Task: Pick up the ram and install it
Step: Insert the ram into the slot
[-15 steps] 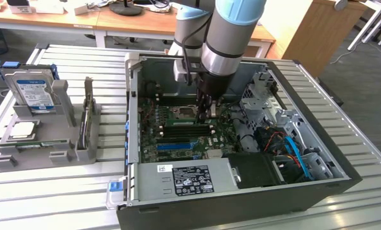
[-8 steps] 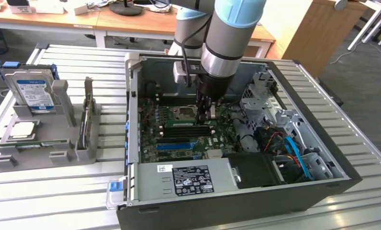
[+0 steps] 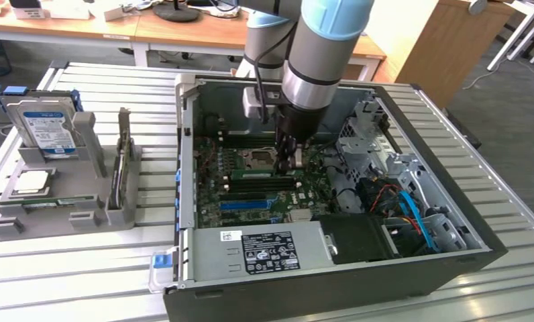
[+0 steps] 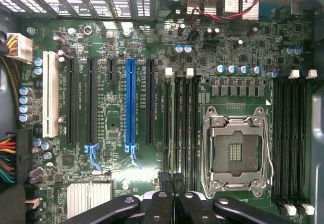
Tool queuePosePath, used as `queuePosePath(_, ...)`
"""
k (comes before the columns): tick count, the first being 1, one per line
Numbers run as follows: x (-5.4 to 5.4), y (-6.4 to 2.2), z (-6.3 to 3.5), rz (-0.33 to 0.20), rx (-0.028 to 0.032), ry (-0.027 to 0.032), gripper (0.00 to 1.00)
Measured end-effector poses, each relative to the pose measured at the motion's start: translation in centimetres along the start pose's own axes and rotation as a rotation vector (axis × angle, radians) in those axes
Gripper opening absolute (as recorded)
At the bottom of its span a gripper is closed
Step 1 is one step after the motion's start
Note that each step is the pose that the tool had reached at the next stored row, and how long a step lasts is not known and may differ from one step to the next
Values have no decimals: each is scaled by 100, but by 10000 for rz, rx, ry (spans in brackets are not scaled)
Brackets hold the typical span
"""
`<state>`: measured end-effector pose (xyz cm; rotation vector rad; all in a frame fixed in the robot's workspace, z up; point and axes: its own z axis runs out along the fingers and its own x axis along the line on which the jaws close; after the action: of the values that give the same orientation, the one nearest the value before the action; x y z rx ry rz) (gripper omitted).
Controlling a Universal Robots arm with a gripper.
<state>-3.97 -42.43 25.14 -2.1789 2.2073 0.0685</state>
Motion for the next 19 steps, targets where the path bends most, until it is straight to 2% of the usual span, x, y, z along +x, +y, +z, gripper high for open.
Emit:
queuePosePath(8, 10, 0, 3, -1, 0, 1, 12)
queuePosePath(19, 14, 0, 71, -2, -1, 13, 12)
